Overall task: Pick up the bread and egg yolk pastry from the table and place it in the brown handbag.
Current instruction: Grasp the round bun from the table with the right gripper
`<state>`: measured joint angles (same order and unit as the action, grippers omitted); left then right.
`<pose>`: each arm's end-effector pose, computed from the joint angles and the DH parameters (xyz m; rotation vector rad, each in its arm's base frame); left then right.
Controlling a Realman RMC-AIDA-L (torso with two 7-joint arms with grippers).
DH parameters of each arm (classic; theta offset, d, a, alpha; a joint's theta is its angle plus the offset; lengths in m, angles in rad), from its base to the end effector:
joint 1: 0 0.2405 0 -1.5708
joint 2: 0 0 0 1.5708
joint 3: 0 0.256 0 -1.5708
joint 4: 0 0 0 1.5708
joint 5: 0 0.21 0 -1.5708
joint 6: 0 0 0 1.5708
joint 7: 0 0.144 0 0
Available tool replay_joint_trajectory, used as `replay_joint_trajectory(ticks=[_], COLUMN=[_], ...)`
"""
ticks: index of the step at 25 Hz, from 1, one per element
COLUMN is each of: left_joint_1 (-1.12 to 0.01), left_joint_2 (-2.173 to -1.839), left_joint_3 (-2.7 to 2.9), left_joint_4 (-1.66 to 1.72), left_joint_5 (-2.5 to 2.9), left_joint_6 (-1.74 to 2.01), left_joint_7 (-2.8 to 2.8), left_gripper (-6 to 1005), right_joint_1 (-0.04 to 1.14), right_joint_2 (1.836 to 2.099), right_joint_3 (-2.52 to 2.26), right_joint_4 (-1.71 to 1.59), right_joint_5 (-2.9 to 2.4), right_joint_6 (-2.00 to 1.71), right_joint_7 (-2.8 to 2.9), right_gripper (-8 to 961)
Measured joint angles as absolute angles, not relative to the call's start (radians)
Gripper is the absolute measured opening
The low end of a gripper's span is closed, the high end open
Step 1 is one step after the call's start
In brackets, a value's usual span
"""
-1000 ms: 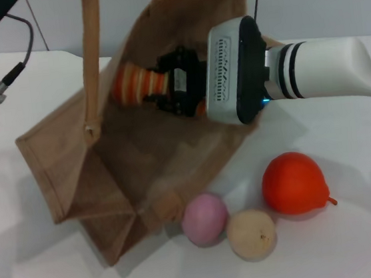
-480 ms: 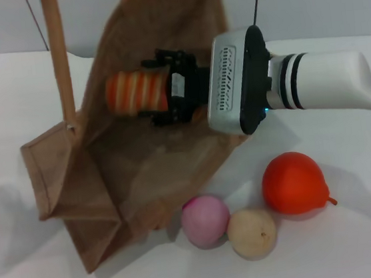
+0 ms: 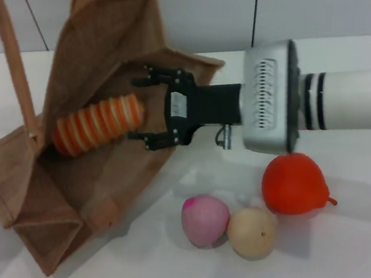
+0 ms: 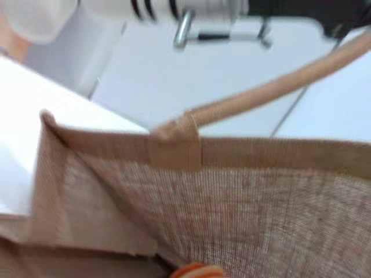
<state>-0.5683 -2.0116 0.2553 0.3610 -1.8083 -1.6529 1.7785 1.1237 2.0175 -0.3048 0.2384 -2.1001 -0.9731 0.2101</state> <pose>-0.2636 0.3589 0.1143 -1.7251 -0.6427 -1.6594 0.1222 0.3933 -0.1233 -2.6335 -0.5388 0.5219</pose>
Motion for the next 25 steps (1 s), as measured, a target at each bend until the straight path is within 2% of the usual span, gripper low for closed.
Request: replay_joint_trajectory(ticks=[5,7,11,14,25], left_joint_1=[-0.54,-0.534,-0.532,-0.535,-0.543], left_joint_2=[-2.01,-2.011,-2.016,-2.018,-2.02], left_joint_3=[0.227,0.223,0.222,0.228,0.233], left_joint_4=[0.354,0.351,0.35,0.35,0.336], left_joint_5=[-1.809,-1.808,-1.804,-1.798,-1.771], left_joint_6=[-1.647,-1.645,-1.634,-1.614,-1.565], left_joint_7=[1.786,1.79,1.796,1.799,1.817], left_gripper=[156,157,158,159,161], right_joint_1=[1.046,1.033,1.017,1.015,0.992], right_joint_2=[1.997,1.997,2.017,2.021,2.024], right_joint_3=[-0.306,-0.306,-0.314,-0.329,-0.39], right_joint_4=[0.118,0.064,-0.167,-0.213,-0.217], right_joint_5=[-2.2,-2.242,-2.407,-2.476,-2.498], right_joint_6=[-1.196,-1.247,-1.396,-1.432,-1.434], right_joint_7=[0.453,0.554,0.95,1.078,1.107], right_gripper=[880,880,881,881,879])
